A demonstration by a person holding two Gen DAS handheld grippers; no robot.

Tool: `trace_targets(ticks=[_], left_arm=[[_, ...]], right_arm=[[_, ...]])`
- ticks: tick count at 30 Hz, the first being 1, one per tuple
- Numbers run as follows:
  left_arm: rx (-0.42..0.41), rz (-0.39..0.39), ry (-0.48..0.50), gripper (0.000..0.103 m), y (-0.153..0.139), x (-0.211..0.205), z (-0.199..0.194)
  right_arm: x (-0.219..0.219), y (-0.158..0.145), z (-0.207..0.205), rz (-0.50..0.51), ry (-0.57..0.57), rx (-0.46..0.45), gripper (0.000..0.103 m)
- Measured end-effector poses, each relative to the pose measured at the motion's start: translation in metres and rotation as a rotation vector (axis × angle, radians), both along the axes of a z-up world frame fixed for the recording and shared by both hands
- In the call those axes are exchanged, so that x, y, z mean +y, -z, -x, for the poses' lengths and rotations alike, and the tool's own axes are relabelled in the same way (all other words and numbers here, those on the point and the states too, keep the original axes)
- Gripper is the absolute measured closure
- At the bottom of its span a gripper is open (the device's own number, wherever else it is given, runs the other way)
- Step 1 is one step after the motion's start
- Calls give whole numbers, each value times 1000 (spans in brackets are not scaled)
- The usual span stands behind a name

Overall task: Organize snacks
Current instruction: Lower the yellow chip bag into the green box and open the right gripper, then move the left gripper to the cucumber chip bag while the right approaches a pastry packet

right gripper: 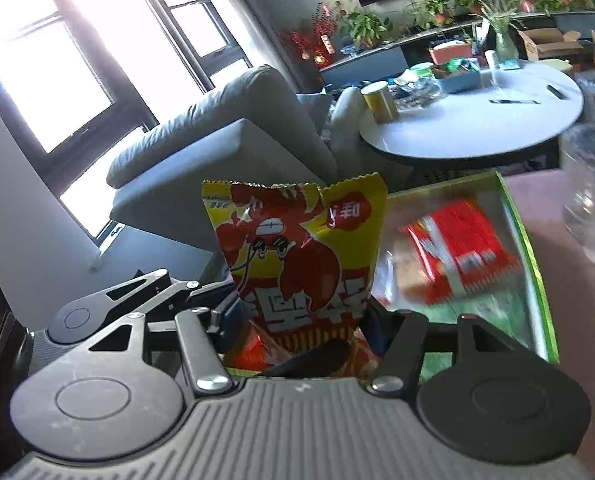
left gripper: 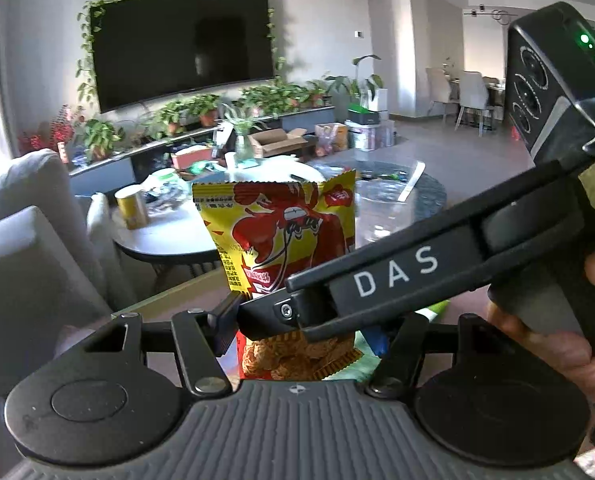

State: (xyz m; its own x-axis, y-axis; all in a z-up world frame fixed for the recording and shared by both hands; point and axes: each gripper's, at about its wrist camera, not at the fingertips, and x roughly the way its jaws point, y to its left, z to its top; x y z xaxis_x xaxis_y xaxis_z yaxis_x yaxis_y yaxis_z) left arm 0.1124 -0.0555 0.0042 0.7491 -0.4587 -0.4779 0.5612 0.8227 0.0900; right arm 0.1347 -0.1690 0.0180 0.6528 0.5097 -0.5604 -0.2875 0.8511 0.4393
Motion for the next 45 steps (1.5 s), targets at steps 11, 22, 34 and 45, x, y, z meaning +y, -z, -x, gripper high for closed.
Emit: trace_targets(ticks=[11,22,34,45], left_arm=[[8,-28,-42,44,11,15,-56],[75,-44,-63,44,38,19,-95],[90,-11,-179,31,40,50,-76],[23,19,-187,23,16,63,-17]], right_arm=[[19,9,-50,-23,-8,-8,50],[24,37,-89,-33,0,74,50],[-6,34,-83,-64,56,85,44],[-52,-6,-24,37,41,9,41]])
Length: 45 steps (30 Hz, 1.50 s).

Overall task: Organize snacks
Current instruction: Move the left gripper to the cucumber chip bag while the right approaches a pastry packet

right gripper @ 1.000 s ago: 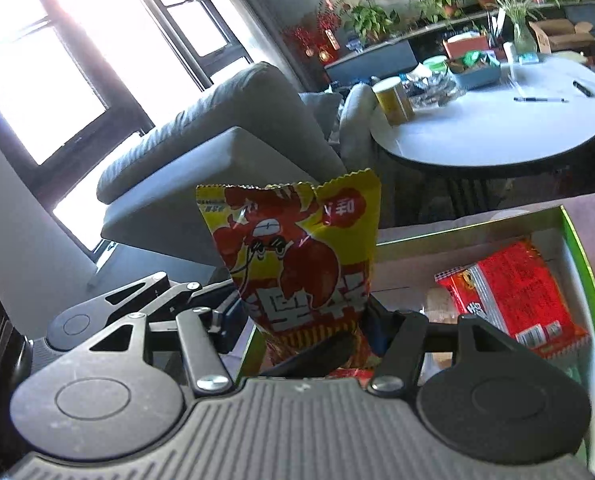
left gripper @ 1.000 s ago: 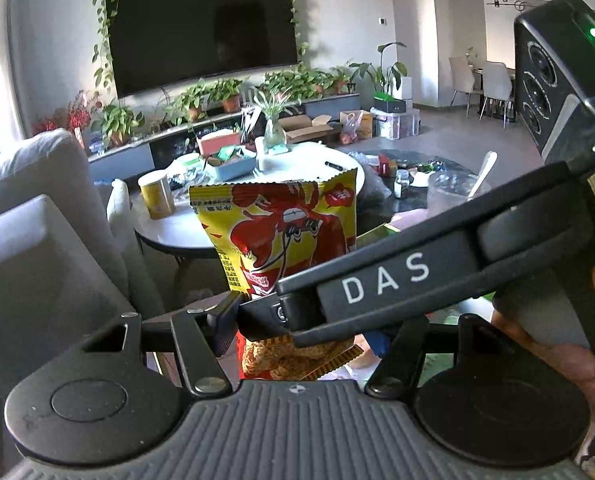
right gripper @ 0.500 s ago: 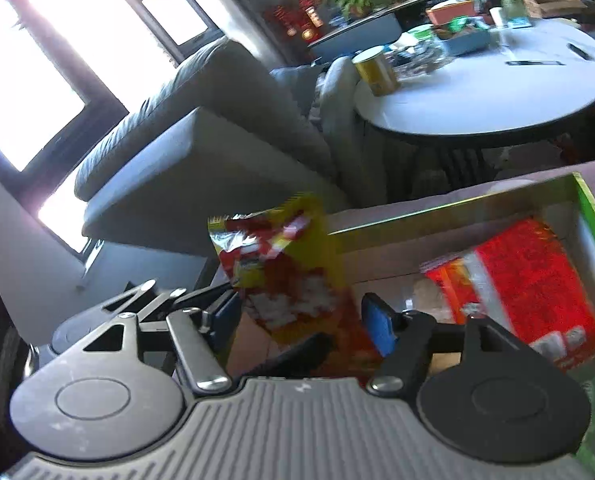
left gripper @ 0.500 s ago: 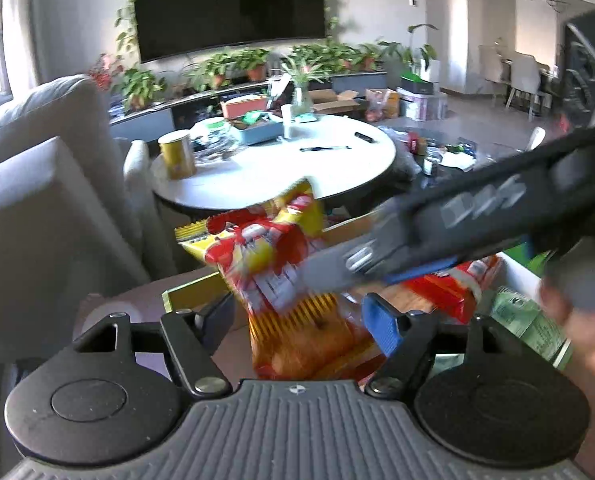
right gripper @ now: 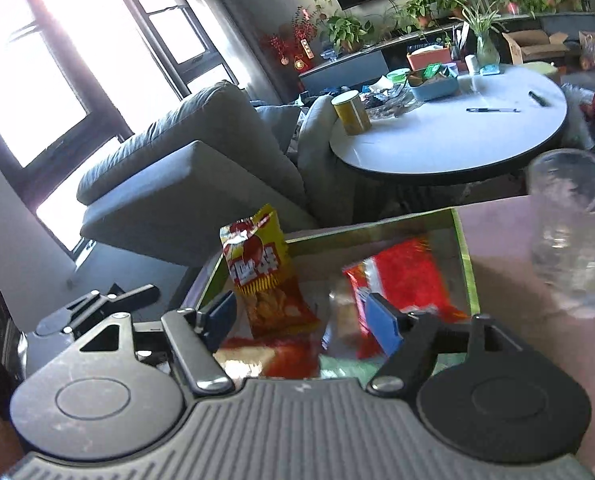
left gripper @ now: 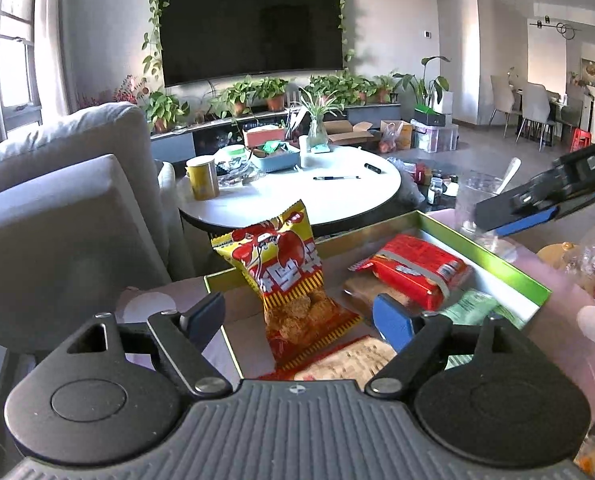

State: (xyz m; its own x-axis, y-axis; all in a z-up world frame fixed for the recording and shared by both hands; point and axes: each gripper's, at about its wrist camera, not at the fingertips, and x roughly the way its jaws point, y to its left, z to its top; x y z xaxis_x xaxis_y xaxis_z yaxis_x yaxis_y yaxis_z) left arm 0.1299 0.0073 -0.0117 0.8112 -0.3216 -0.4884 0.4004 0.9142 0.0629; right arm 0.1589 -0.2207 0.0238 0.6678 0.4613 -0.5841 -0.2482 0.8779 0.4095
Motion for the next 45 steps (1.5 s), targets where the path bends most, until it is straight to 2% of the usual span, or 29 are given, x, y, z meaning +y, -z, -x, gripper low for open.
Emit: trace_targets(ticks=[8,13,19,24,34,38,41,45], left_arm=[[18,24,-11,22,5,9,44],[40,23,-10,19,15,6,71],[102,26,-11,19,31,2,92],[154,-17,-30,19,48,-6,99],[254,-60,-9,19,78,-26,97],[261,-30,-44,18,82,-20,97],[259,-58,-77,18,84,-17,97],[293,-43,-92,18,86,-15,97]], right_arm=[[-38,-12,49,80,-8,-34,34],[-41,9,85,112,-4,-9,33],[-32,50,111,64,-22,85,32],[-19,68,121,66,-28,121,32],[-7,70,140,80,-51,112,30],[-7,72,144,77,-44,120,30],[-4,73,143,83,-45,125,29],[1,75,143,92,-55,130,29]])
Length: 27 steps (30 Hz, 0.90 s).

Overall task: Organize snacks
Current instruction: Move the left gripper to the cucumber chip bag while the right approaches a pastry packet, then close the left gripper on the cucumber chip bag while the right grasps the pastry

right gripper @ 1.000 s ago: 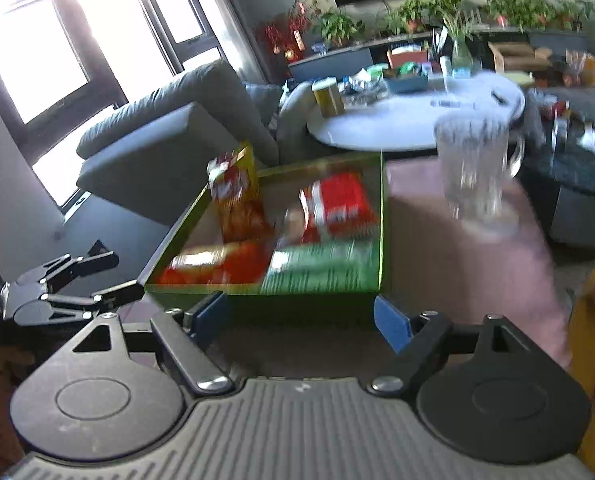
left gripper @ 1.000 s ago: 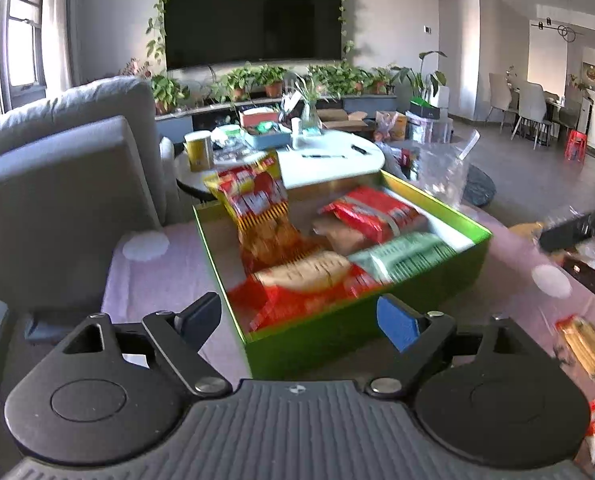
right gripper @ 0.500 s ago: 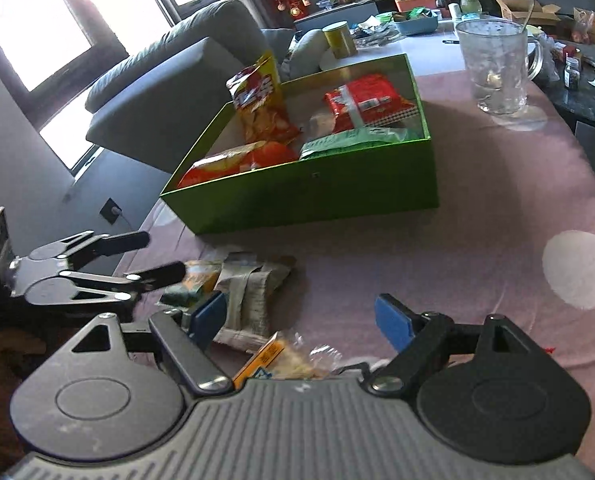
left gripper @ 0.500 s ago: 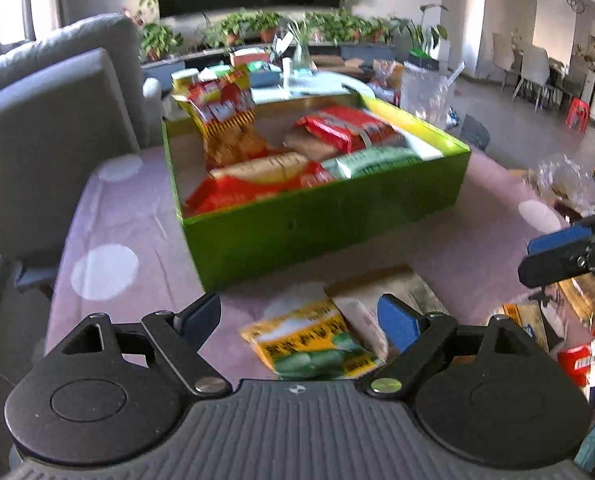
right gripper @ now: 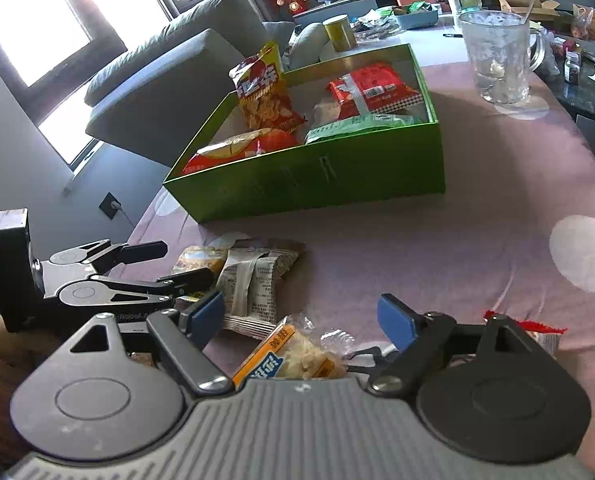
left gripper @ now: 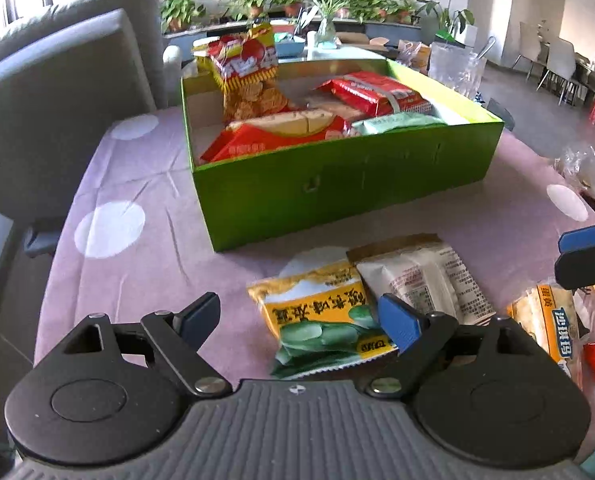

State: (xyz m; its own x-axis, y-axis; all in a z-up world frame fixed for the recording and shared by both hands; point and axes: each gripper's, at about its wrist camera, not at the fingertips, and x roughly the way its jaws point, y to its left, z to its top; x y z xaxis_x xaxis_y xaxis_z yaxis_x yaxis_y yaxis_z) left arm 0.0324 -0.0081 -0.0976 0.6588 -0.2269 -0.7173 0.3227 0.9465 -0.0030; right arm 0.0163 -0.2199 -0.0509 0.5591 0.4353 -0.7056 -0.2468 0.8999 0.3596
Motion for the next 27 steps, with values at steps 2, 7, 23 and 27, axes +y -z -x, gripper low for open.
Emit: trace_targets(ticks=[2,7,23,27], left_arm=[[17,-5,1,25,3,-2,0],[34,13,17,48,4,-4,-1],[-30,23,-50,51,-8,19,8],[-51,38,-75,51,-12,30,10]], right_arm=[[5,0,-1,6,-9,0,29],[18,-2,-2,30,-40,-12,28],[57,-1,-15,128,-60,23,28],[70,3,-28,140,-36,65,28]])
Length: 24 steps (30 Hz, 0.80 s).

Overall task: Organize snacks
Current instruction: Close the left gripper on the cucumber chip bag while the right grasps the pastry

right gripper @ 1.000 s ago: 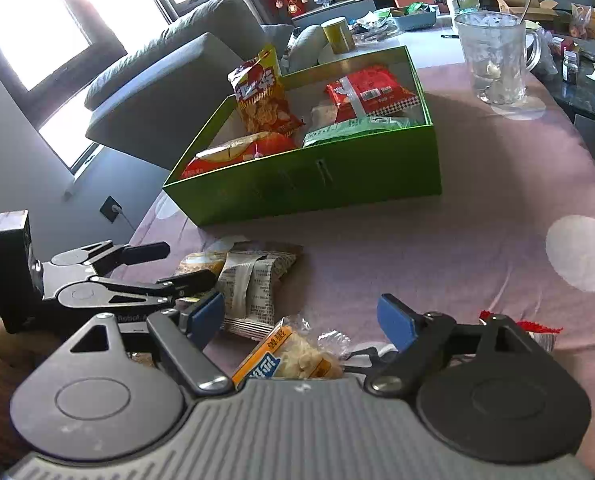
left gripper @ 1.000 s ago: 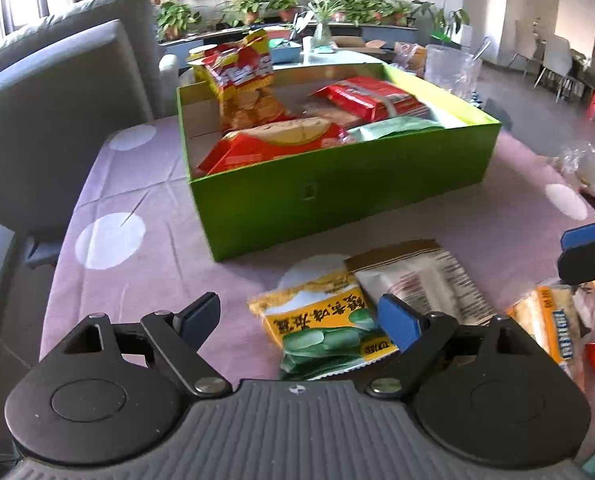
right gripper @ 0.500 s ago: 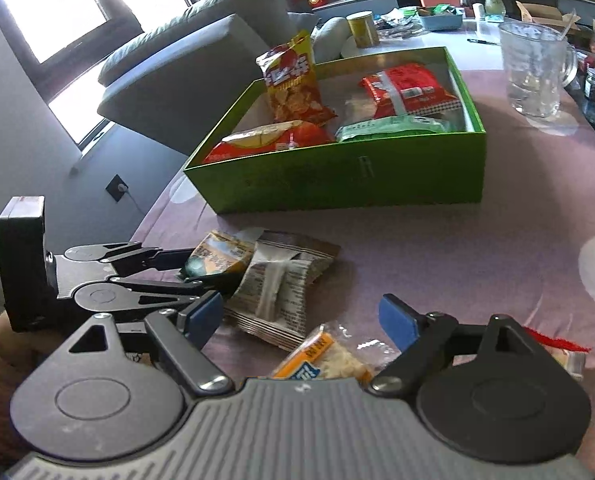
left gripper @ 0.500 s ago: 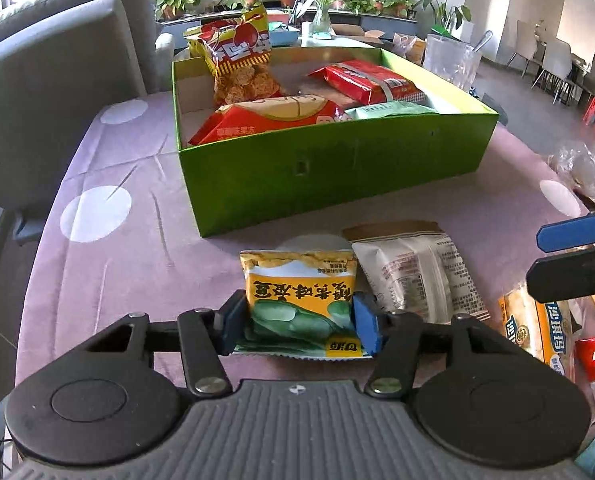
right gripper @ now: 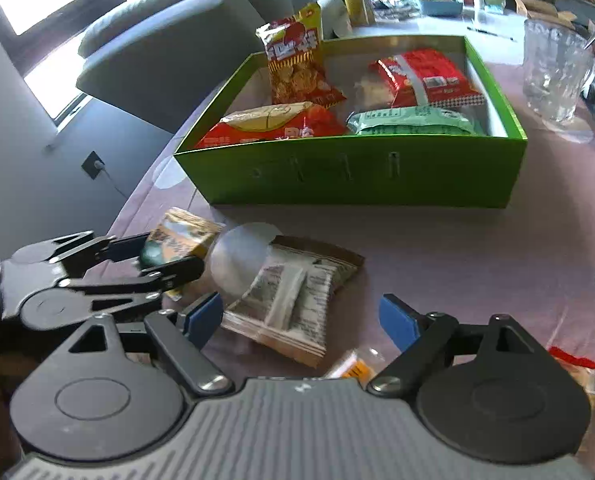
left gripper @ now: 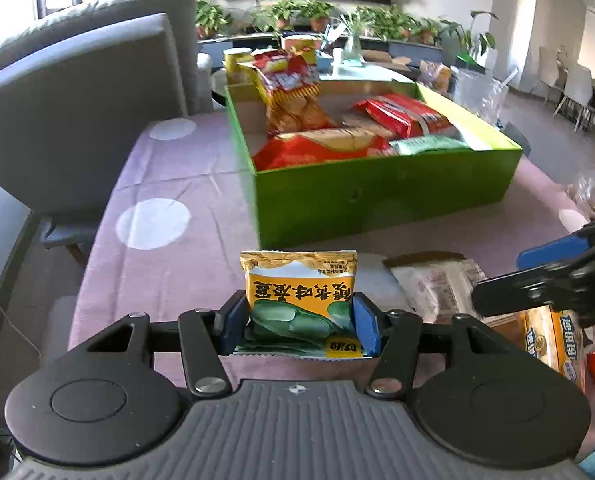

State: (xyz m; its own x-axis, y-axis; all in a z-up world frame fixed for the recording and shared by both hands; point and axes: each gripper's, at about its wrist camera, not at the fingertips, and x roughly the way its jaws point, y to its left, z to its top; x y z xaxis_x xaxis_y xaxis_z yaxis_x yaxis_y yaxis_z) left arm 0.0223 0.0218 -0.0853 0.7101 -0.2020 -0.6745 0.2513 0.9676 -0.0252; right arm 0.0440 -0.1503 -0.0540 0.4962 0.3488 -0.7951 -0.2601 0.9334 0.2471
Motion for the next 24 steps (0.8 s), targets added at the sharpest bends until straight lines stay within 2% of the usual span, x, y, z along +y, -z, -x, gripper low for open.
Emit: trace_targets(ticks=[11,13,17,20,22,24], left_arm=[[-21,16,-39,51,-1,14,2],[-25,5,-38,51,0,13,2],[-21,10,-36,51,3,14,2],[-20,14,-32,51,3,14,2],[-20,13,-34,51,3,14,2],[-21,16,-34,51,4,15,2]], right_arm=[[35,23,-20,113,33,78,27],[39,25,-18,128,26,71,22],[44,28,-17,159,15,49,22],[43,26,-15,172,28,28,26],[41,23,-15,183,35,10,45],[37,22,-15,165,38,13,47]])
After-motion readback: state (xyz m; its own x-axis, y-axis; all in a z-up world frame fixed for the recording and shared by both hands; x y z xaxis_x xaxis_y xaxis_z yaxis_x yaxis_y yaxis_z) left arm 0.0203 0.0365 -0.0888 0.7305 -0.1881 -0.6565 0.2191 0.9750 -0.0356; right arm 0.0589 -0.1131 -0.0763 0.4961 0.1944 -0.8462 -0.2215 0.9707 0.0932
